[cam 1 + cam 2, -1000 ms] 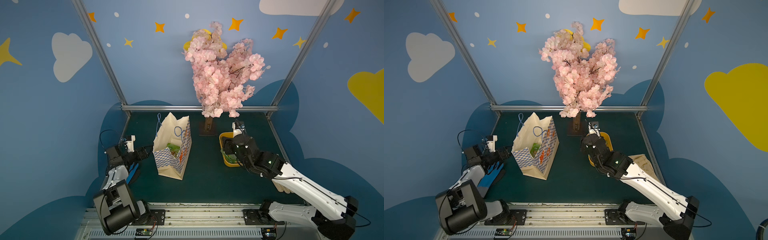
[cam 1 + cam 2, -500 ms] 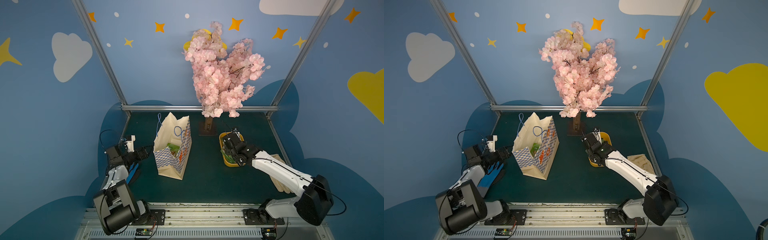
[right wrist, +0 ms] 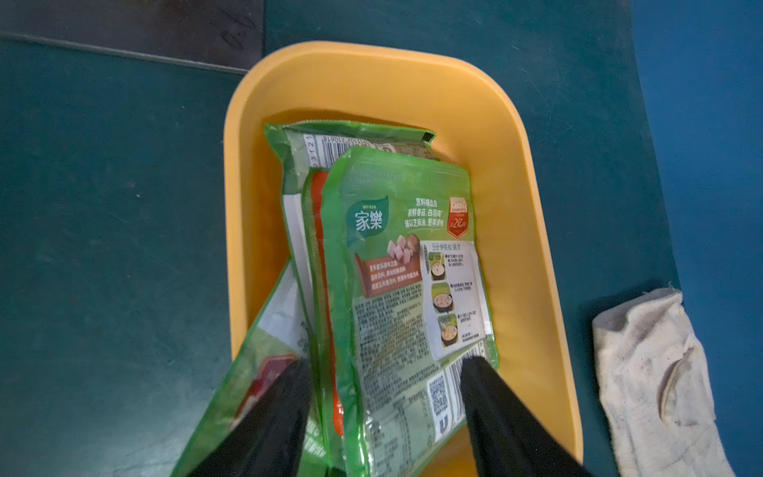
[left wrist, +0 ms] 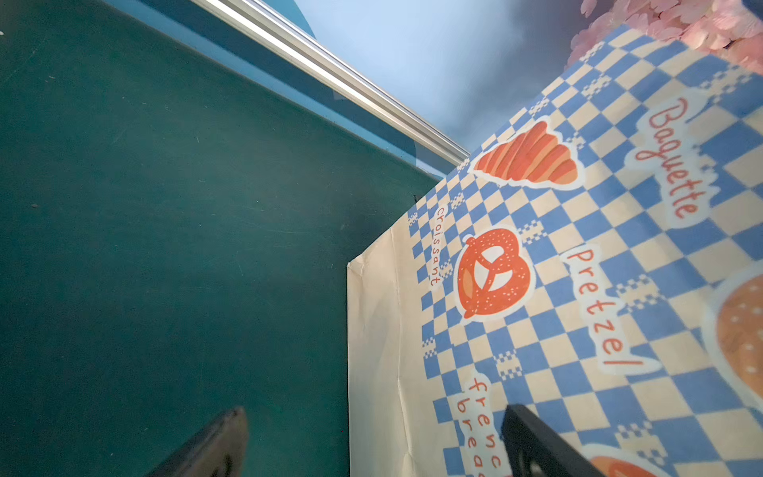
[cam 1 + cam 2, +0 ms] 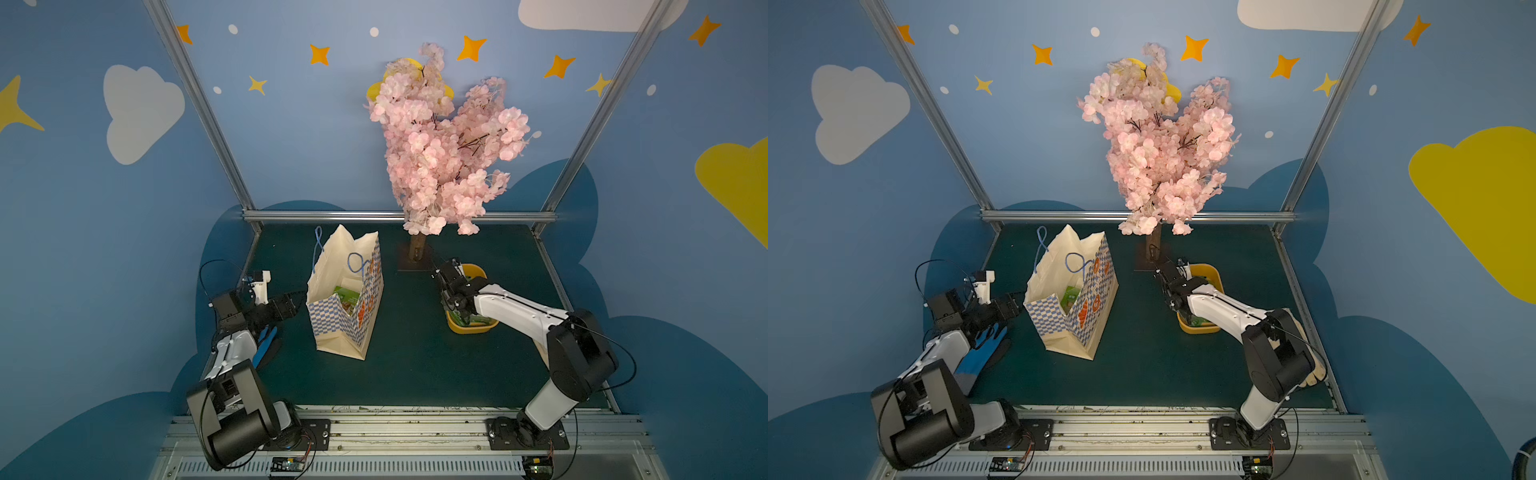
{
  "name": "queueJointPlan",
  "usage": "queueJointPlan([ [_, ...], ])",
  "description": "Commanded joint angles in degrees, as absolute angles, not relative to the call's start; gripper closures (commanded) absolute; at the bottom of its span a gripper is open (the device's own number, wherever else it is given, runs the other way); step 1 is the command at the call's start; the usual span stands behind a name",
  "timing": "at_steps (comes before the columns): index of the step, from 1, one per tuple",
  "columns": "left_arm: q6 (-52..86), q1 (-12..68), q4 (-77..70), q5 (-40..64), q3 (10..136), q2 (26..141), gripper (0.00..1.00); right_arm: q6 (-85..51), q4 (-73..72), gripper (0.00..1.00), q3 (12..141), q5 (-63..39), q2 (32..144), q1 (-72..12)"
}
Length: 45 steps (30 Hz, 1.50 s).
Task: Place the condiment packets inside the bag
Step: Pick up the condiment packet from the storage box.
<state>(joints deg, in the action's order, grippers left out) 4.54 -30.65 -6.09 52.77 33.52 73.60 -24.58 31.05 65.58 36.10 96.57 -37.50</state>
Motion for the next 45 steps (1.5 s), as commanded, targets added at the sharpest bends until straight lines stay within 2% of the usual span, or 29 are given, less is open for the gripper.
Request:
queueJointPlan([
  [1, 4.4, -30.85, -6.68, 54.29, 33.95, 73.41, 0.0, -24.69, 31.7, 0.39, 66.63, 36.03, 97.91, -36.52],
  [8, 3.15, -30.85, -5.16, 56.21, 34.04, 71.61, 0.0, -24.79, 33.13, 0.46, 67.05, 36.76, 99.29, -35.64],
  [13, 2.09, -30.85, -5.01, 57.28, 33.41, 69.37, 0.0, -25.22, 33.78, 0.65, 65.84, 38.92, 95.9, -35.36],
  [16, 2.01, -30.85, -4.97, 58.19, 33.53, 69.34, 0.0, -25.68, 33.98, 0.69, 64.81, 39.66, 93.61, -35.07],
  [19, 2.1, -30.85, -4.93, 58.26, 33.57, 69.47, 0.0, -25.94, 34.44, 0.79, 64.08, 40.79, 91.68, -34.99],
  [23, 1.75, -30.85, -4.39, 60.1, 33.67, 68.7, 0.0, -26.58, 35.52, 1.0, 63.57, 42.26, 88.38, -34.99],
  [35, 2.54, -32.34, -2.55, 62.29, 35.55, 70.64, 0.0, -29.38, 38.46, 1.0, 64.43, 33.46, 66.25, -38.53],
  [41, 4.7, -34.1, -4.72, 63.8, 35.64, 72.27, 0.0, -29.43, 37.94, 1.0, 66.31, 30.2, 56.11, -44.45],
  [45, 6.68, -35.46, -6.8, 64.17, 35.5, 73.51, 0.0, -28.44, 38.51, 1.0, 69.53, 29.55, 53.75, -49.38],
])
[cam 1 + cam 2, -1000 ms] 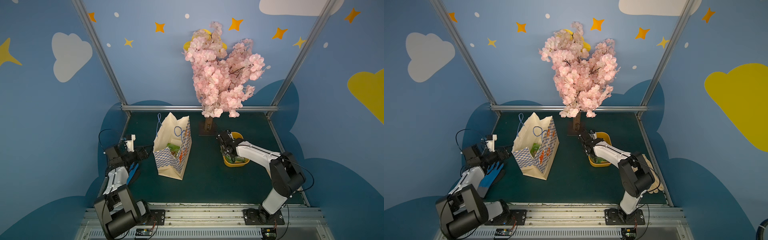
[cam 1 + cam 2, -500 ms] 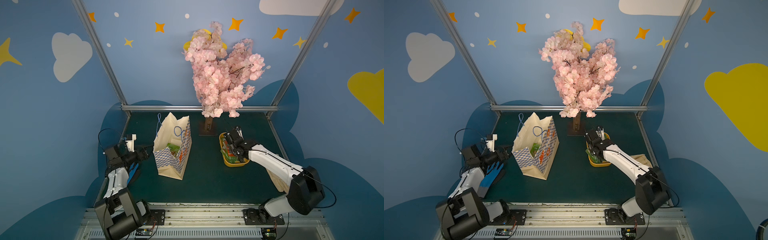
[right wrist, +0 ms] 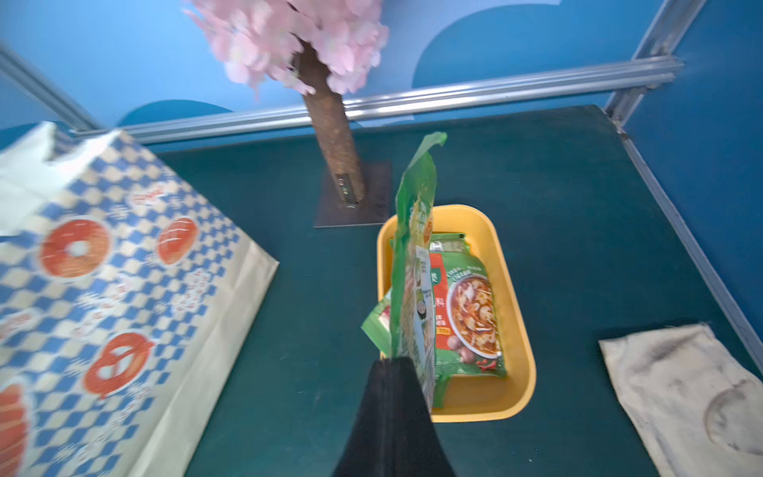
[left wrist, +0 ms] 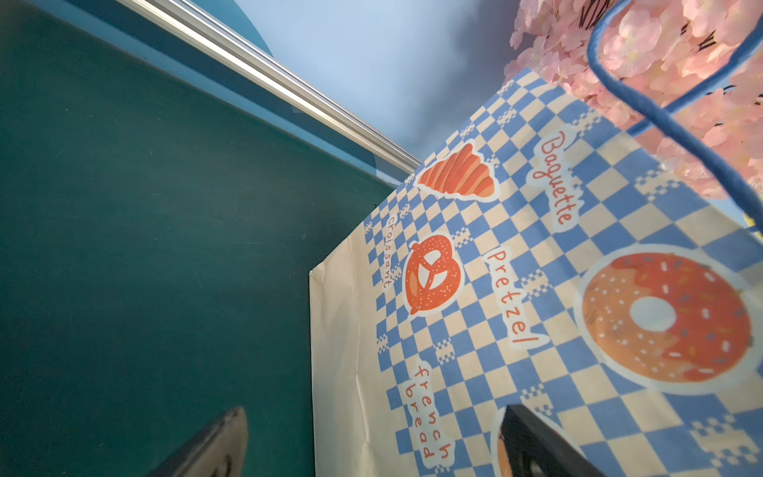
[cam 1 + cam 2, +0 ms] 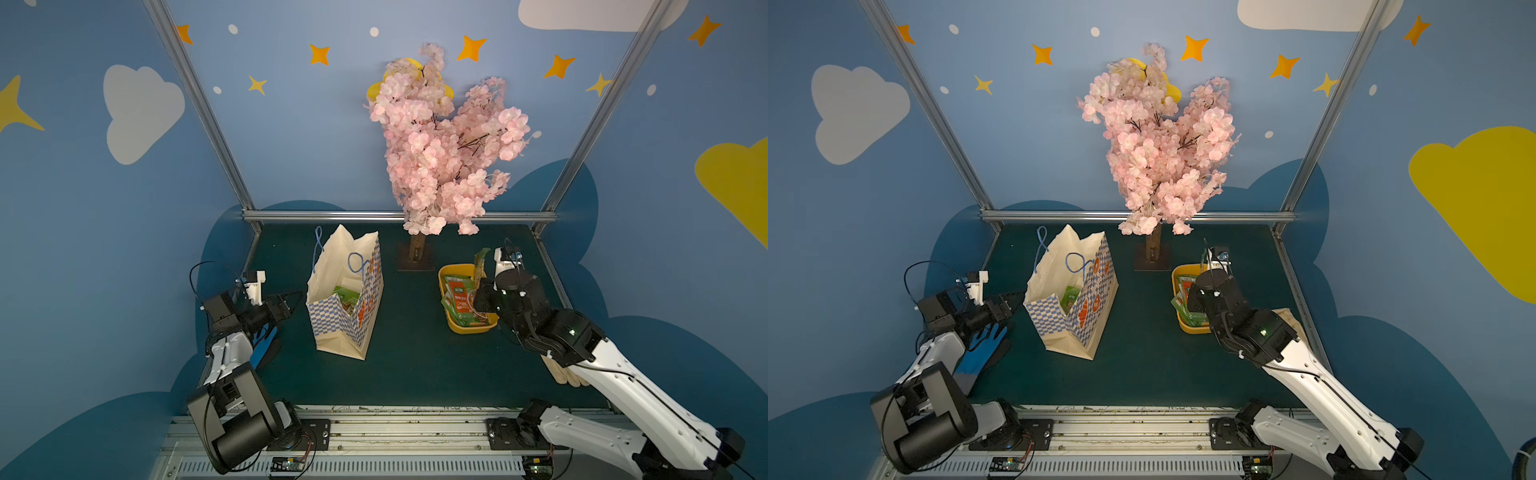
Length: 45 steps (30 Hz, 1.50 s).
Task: Place the condiment packets inside the bag
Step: Pick up the condiment packet from the storage box, then place the condiment packet in the paper bag.
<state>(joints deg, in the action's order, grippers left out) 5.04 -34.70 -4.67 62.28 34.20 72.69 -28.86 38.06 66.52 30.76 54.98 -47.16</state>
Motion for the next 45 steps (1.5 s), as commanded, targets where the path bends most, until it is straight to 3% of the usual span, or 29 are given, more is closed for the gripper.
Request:
queueJointPlan([
  [1, 6.9, -35.68, -7.01, 64.55, 35.58, 73.81, 0.0, -28.37, 38.68, 1.0, 70.63, 29.27, 53.85, -50.43],
  [13, 7.24, -35.92, -7.82, 64.95, 35.46, 74.71, 0.0, -23.98, 33.75, 1.0, 85.64, 28.51, 64.19, -66.04],
  [20, 7.36, -35.94, -8.34, 64.89, 35.24, 74.74, 0.0, -18.81, 29.19, 1.0, 98.18, 29.31, 76.71, -73.76],
  [32, 7.53, -35.89, -9.18, 65.01, 34.76, 74.22, 0.0, -15.51, 28.81, 1.0, 122.84, 26.62, 98.47, -74.77],
  [45, 7.89, -35.9, -9.66, 65.12, 34.45, 73.82, 0.0, -15.97, 29.47, 1.0, 122.67, 30.17, 103.17, -74.04],
])
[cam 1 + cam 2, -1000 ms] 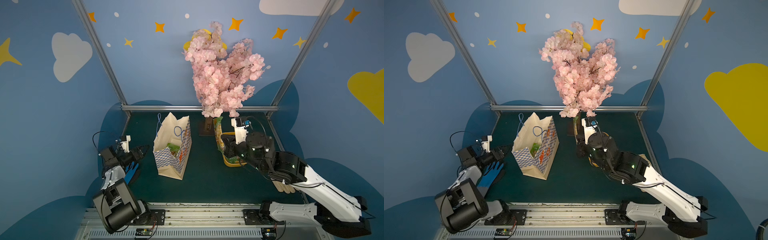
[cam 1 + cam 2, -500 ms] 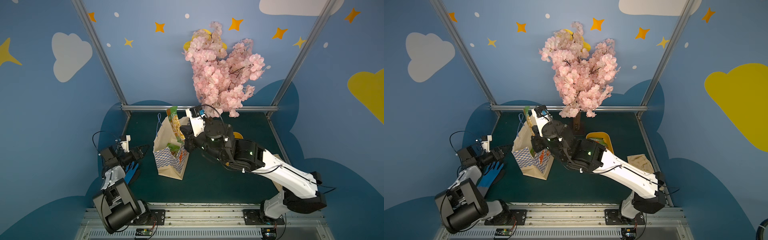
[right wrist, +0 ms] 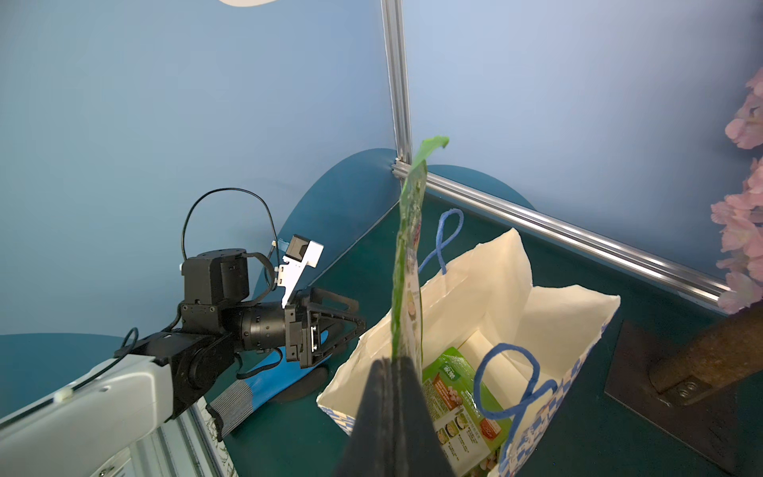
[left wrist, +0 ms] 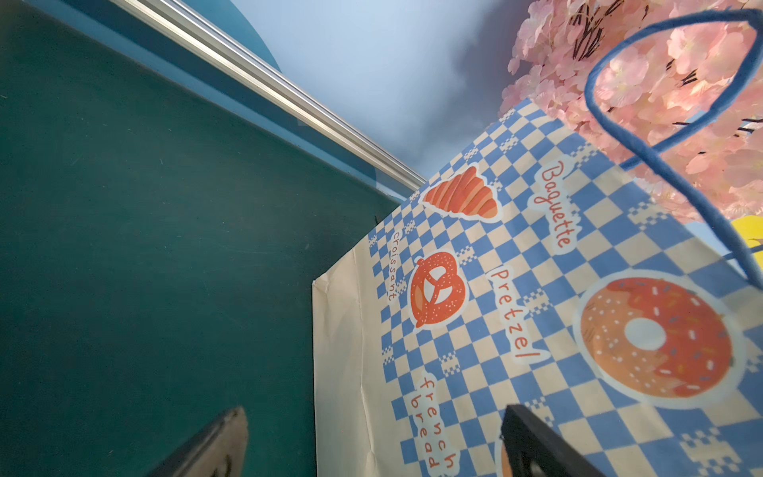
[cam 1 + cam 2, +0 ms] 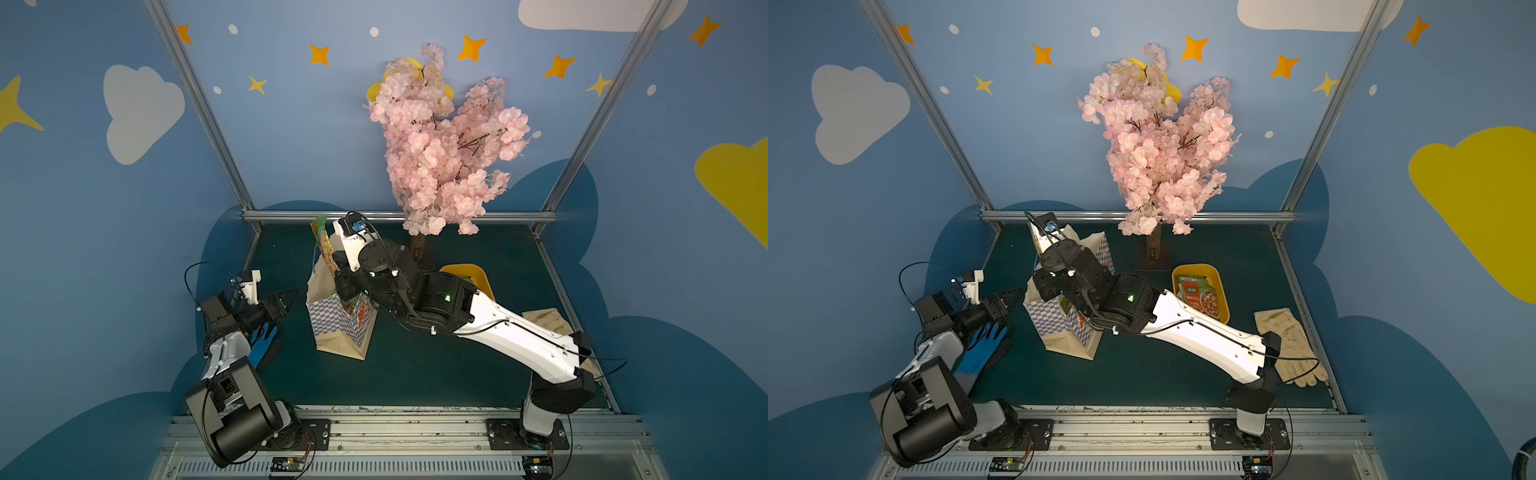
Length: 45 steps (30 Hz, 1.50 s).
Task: Place the condiment packets inside the bag
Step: Place the condiment packet in the paper bag, then pick up the condiment packet from the storage box.
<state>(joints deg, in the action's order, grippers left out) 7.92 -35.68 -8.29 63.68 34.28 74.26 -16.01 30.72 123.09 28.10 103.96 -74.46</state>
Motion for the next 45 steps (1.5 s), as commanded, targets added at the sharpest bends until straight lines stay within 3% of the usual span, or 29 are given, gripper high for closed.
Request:
queueJointPlan([
  [1, 7.97, -35.94, -9.67, 65.13, 34.45, 73.76, 0.0, -16.09, 29.3, 1.0, 121.98, 30.31, 102.9, -73.94],
  [10, 8.26, -35.95, -10.05, 65.0, 34.32, 73.76, 0.0, -18.51, 27.72, 0.99, 115.13, 29.33, 100.61, -71.32],
  [13, 8.43, -35.94, -10.33, 65.04, 34.28, 74.05, 0.0, -17.54, 29.37, 0.59, 116.05, 28.79, 100.67, -71.38],
  [15, 8.45, -35.88, -10.43, 64.95, 34.19, 74.04, 0.0, -16.8, 29.69, 0.46, 115.62, 29.21, 99.53, -71.53],
  [18, 8.48, -35.85, -10.46, 64.99, 34.27, 74.24, 0.0, -15.69, 28.63, 0.37, 112.8, 30.03, 96.25, -71.58],
  [29, 8.39, -35.77, -10.55, 65.03, 34.28, 74.44, 0.0, -15.94, 27.93, 0.32, 89.27, 37.88, 76.48, -68.11],
  [37, 8.35, -35.68, -10.55, 64.8, 34.2, 74.57, 0.0, -23.85, 29.31, 0.28, 66.27, 35.38, 65.35, -52.38],
  [45, 8.09, -35.52, -10.37, 64.34, 34.39, 75.09, 0.0, -28.02, 27.69, 0.24, 57.81, 30.51, 70.18, -39.44],
])
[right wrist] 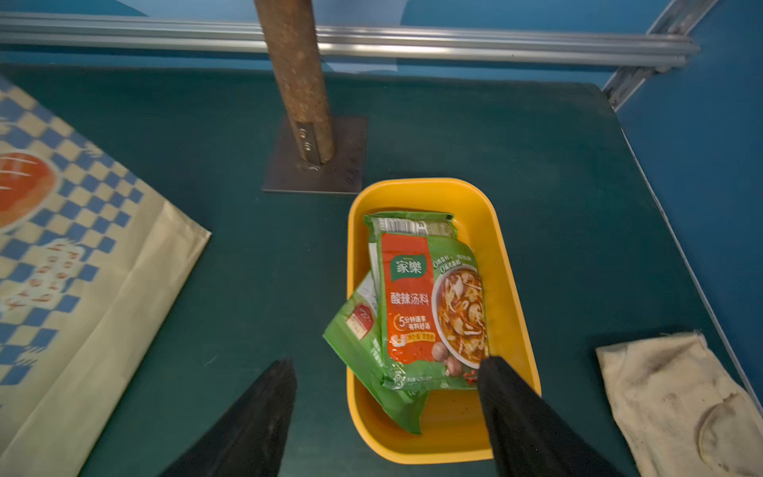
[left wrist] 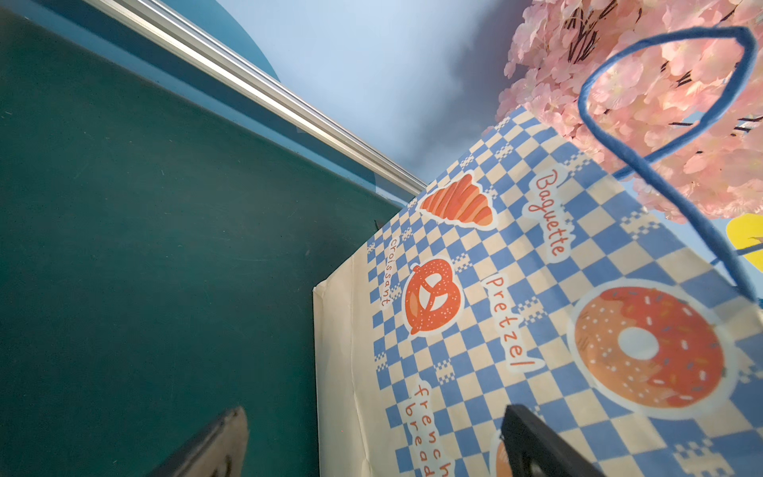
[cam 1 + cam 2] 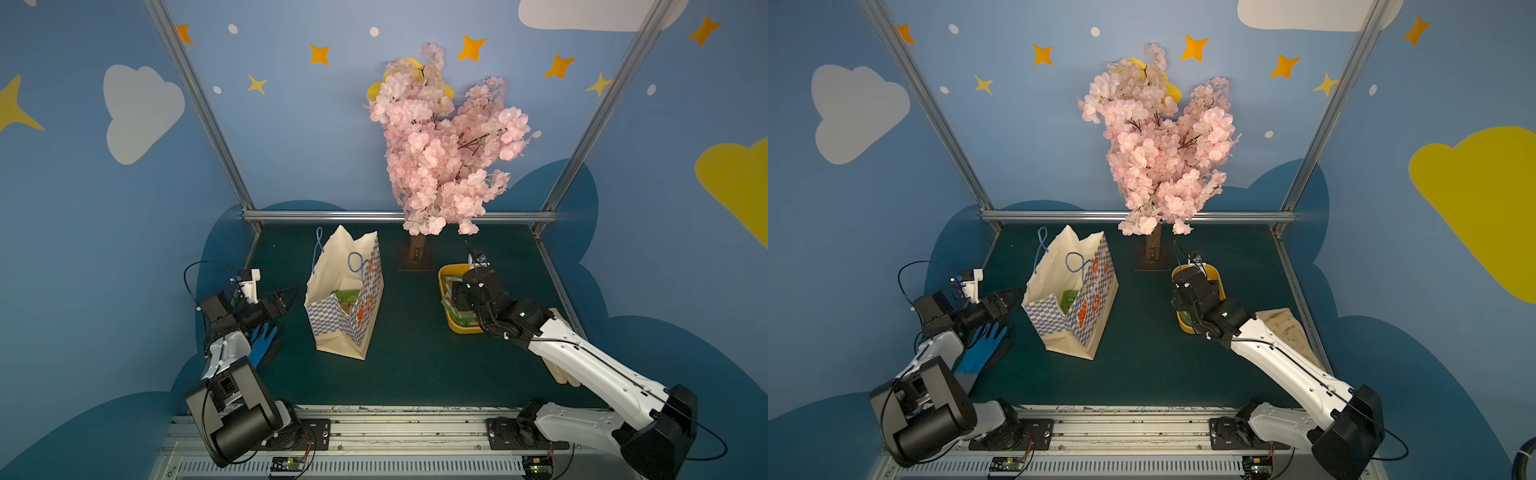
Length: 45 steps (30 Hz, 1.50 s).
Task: Place the condiment packets inside the bag
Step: Pick up the condiment packet from the storage box.
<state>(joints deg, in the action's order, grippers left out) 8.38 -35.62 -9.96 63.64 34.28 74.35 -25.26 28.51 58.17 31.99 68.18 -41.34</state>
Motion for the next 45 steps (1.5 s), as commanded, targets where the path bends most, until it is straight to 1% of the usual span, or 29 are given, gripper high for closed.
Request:
queueJointPlan([
  [1, 8.03, -35.51, -10.36, 64.34, 34.37, 75.08, 0.0, -28.33, 27.69, 0.24, 57.8, 30.48, 71.53, -38.48],
  [6, 7.99, -35.22, -10.37, 64.26, 34.41, 75.28, 0.0, -27.36, 29.85, 0.23, 60.91, 29.33, 80.41, -36.7],
  [11, 7.65, -34.87, -10.08, 63.86, 34.43, 75.58, 0.0, -23.93, 32.82, 0.23, 66.87, 22.94, 88.83, -36.84],
  [13, 7.47, -34.8, -9.94, 63.6, 34.45, 75.59, 0.0, -23.76, 33.71, 0.26, 68.35, 21.77, 91.62, -37.25],
  [16, 7.12, -34.58, -9.78, 63.21, 34.45, 75.8, 0.0, -23.17, 33.03, 0.33, 68.21, 21.44, 93.79, -38.15],
  [22, 6.85, -34.27, -9.45, 62.84, 34.88, 76.68, 0.0, -23.22, 32.3, 0.39, 66.84, 21.77, 94.5, -39.46],
  [26, 6.72, -34.19, -9.23, 62.81, 34.89, 76.6, 0.0, -22.83, 33.47, 0.42, 68.0, 25.03, 96.73, -41.57],
  [29, 6.67, -34.19, -9.02, 62.62, 34.89, 76.27, 0.0, -22.87, 34.61, 0.5, 69.46, 26.78, 98.97, -42.38],
  [32, 6.59, -34.19, -8.88, 62.66, 34.81, 75.87, 0.0, -22.84, 35.23, 0.62, 70.37, 28.37, 100.62, -42.78],
  [34, 6.58, -34.19, -8.82, 62.61, 34.72, 75.7, 0.0, -22.7, 35.08, 0.68, 70.45, 28.82, 101.04, -42.85],
  [37, 6.5, -34.19, -8.79, 62.75, 34.76, 75.59, 0.0, -22.76, 35.24, 0.75, 70.68, 30.2, 100.93, -42.86],
  [44, 6.37, -34.19, -8.61, 62.73, 34.63, 75.24, 0.0, -22.6, 34.85, 0.99, 70.46, 32.67, 99.26, -42.74],
  [45, 6.41, -34.19, -8.61, 62.76, 34.63, 75.25, 0.0, -22.74, 34.79, 1.0, 70.45, 32.76, 99.11, -42.7],
])
